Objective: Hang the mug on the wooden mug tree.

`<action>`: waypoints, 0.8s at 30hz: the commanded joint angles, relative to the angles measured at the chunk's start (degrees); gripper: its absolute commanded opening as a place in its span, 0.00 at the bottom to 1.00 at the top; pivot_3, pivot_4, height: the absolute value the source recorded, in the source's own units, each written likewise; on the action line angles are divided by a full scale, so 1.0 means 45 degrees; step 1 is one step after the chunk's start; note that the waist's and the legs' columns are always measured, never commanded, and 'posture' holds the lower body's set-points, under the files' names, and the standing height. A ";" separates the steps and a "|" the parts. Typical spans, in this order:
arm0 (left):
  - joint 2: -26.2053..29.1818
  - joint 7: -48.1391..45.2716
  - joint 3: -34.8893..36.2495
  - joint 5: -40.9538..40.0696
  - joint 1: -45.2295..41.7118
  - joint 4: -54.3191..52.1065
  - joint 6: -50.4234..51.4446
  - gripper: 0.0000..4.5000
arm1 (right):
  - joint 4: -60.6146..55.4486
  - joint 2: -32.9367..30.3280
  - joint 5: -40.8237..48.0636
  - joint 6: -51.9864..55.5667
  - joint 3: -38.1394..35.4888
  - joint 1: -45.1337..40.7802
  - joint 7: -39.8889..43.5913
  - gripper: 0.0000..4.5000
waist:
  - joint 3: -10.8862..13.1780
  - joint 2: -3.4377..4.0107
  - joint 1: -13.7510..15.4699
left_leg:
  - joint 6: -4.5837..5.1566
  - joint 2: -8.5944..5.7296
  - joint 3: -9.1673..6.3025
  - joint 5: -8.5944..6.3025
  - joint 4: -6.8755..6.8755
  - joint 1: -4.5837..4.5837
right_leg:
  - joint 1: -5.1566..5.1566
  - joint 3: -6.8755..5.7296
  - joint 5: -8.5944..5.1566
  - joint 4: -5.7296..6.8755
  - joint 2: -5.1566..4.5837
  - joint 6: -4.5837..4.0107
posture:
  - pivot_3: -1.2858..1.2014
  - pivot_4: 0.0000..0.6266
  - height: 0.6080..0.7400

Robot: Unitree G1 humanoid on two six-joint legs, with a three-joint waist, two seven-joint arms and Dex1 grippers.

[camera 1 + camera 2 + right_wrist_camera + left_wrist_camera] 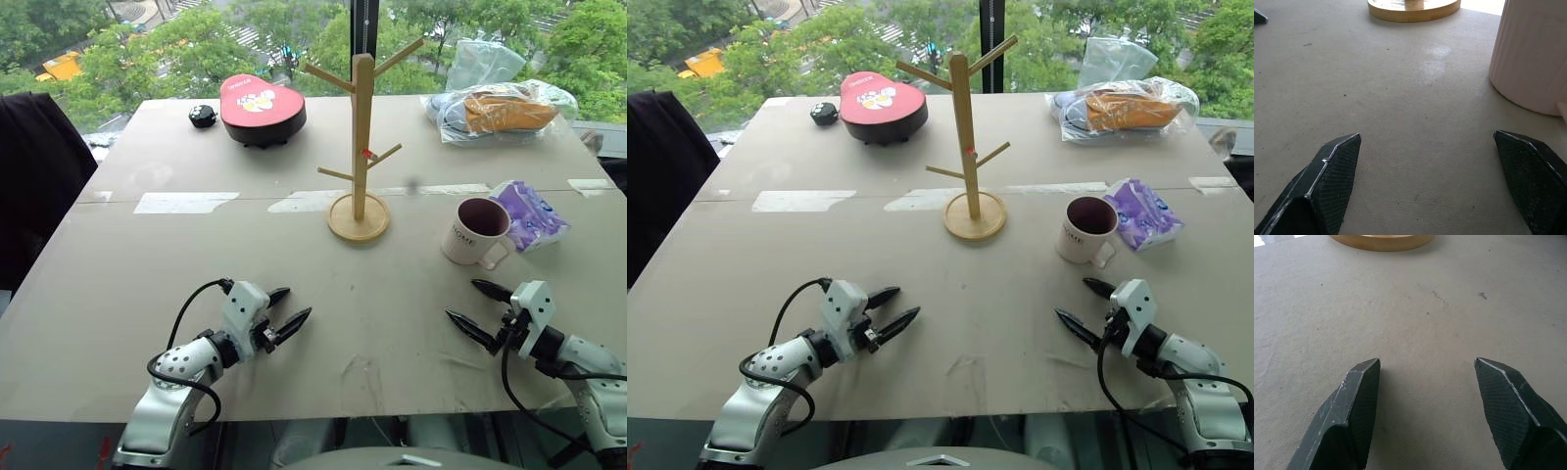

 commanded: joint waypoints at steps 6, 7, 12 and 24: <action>-0.0101 -0.0168 -0.0530 -0.0003 -0.0108 0.0103 0.0148 0.70 | -0.0251 -0.0168 -0.0011 0.0303 -0.0309 0.0029 -0.0426 0.98 | 0.0001 0.0000 0.0020 | -0.0001 0.0000 -0.0002 0.0001 0.0000 -0.0005 | -0.0004 -0.0003 0.0000 0.0000 -0.0001 0.0000 | 0.52 0.24 1.00; -0.0110 -0.0186 -0.0558 -0.0005 -0.0139 0.0116 0.0147 0.70 | -0.0306 -0.0164 -0.0004 0.0351 -0.0320 0.0087 -0.0480 0.98 | 0.0001 0.0000 0.0037 | -0.0001 0.0000 -0.0003 0.0001 0.0001 -0.0006 | -0.0003 -0.0003 0.0000 0.0000 -0.0001 0.0000 | 0.52 0.24 1.00; -0.0109 -0.0275 -0.0595 -0.0040 -0.0247 0.0210 0.0133 0.70 | -0.0695 -0.0079 0.0076 0.0489 -0.0369 0.0447 -0.0773 0.98 | 0.0001 0.0000 0.0117 | -0.0001 -0.0001 -0.0003 0.0001 0.0003 -0.0011 | -0.0004 -0.0006 0.0000 -0.0001 -0.0002 0.0000 | 0.52 0.24 1.00; 0.0252 -0.1367 -0.1018 -0.0327 -0.1428 0.0289 0.0206 0.70 | -0.2373 0.0857 0.0298 0.1312 -0.1407 0.1537 -0.3167 0.98 | 0.0015 -0.0005 0.0167 | -0.0003 0.0002 -0.0012 0.0000 -0.0005 -0.0035 | -0.0034 -0.0007 0.0000 -0.0003 0.0006 -0.0001 | 0.52 0.24 1.00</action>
